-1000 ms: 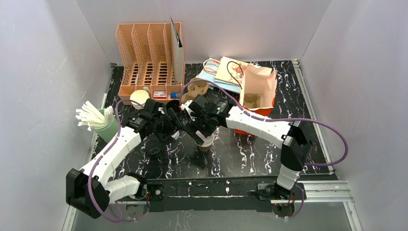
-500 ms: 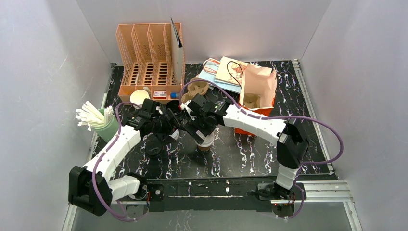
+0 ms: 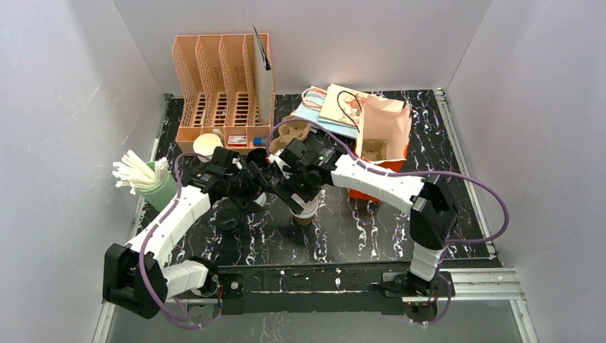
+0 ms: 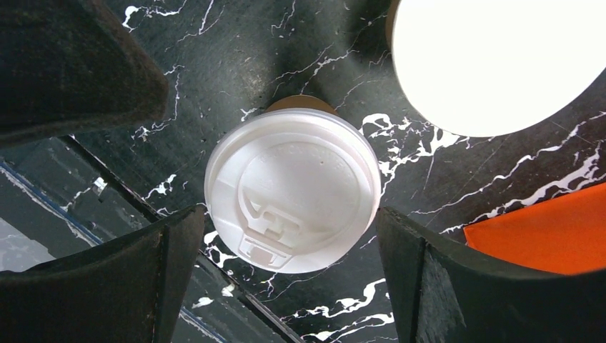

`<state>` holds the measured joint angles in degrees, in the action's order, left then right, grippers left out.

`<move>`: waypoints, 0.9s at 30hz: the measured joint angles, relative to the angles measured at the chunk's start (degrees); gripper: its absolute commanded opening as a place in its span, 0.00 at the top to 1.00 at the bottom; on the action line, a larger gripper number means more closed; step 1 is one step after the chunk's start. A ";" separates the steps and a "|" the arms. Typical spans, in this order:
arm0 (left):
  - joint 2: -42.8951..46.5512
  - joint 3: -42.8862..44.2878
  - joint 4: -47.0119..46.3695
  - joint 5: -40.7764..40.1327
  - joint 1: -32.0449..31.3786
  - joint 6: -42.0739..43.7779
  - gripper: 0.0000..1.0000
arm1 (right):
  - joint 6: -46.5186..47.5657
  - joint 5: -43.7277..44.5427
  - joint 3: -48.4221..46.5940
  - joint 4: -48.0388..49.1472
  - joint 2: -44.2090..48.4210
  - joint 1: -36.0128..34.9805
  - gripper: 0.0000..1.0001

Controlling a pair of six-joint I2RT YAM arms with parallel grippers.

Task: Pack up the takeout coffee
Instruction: Close the cup lid on the coffee cup.

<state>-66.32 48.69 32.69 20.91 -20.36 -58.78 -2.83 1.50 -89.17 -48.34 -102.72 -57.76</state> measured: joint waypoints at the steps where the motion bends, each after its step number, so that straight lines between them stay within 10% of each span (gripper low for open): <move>1: 0.00 -0.26 -0.11 0.13 0.00 -0.09 0.30 | 0.11 -0.33 0.00 0.00 -0.11 0.00 0.02; 27: -1.88 -2.71 -3.13 3.76 0.00 -0.83 0.36 | 1.53 -1.55 -0.68 -0.66 -1.81 0.31 0.14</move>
<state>-68.20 45.98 29.56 24.67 -20.36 -59.61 -1.30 -0.05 -89.84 -48.99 -104.53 -57.45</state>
